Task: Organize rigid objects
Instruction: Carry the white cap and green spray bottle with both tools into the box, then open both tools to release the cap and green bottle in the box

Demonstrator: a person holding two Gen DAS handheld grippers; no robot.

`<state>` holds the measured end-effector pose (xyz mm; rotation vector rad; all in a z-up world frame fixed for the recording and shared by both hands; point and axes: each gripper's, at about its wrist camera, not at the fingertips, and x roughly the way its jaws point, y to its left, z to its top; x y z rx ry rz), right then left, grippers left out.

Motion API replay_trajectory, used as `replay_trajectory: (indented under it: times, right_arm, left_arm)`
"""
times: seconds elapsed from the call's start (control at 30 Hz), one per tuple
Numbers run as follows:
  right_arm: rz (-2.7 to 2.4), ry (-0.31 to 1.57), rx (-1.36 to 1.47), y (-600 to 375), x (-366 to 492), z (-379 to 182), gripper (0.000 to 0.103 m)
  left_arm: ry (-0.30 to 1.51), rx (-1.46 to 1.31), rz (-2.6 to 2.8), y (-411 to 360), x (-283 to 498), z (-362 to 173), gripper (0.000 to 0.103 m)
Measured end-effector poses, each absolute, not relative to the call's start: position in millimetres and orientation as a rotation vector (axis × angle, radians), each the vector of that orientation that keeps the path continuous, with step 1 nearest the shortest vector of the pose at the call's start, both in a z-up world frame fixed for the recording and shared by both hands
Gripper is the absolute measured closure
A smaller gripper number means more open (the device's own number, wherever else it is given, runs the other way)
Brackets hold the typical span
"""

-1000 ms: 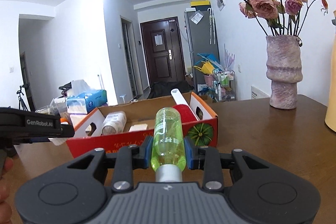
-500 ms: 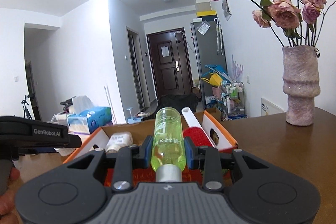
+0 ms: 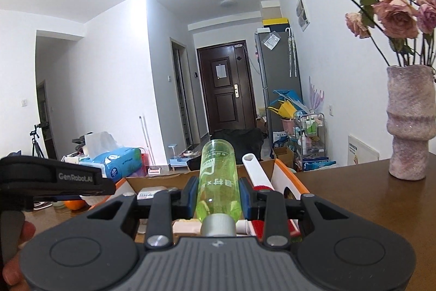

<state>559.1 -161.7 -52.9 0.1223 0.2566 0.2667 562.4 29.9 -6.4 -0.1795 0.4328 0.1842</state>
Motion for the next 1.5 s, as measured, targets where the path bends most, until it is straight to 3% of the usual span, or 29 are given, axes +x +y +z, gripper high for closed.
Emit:
replay_trajectory:
  times: [0.9,1.5]
  right_arm:
    - [0.313,0.312,0.044,-133.8,655.4,-63.1,0.073]
    - [0.316,0.375,0.005,-123.4,673.0,-71.7,0.073]
  left_arm:
    - [0.466,-0.089,0.240,35.4,647.8,-25.2,0.062]
    - [0.533,-0.051,0.280,44.3,666.6,-42.0,0.058]
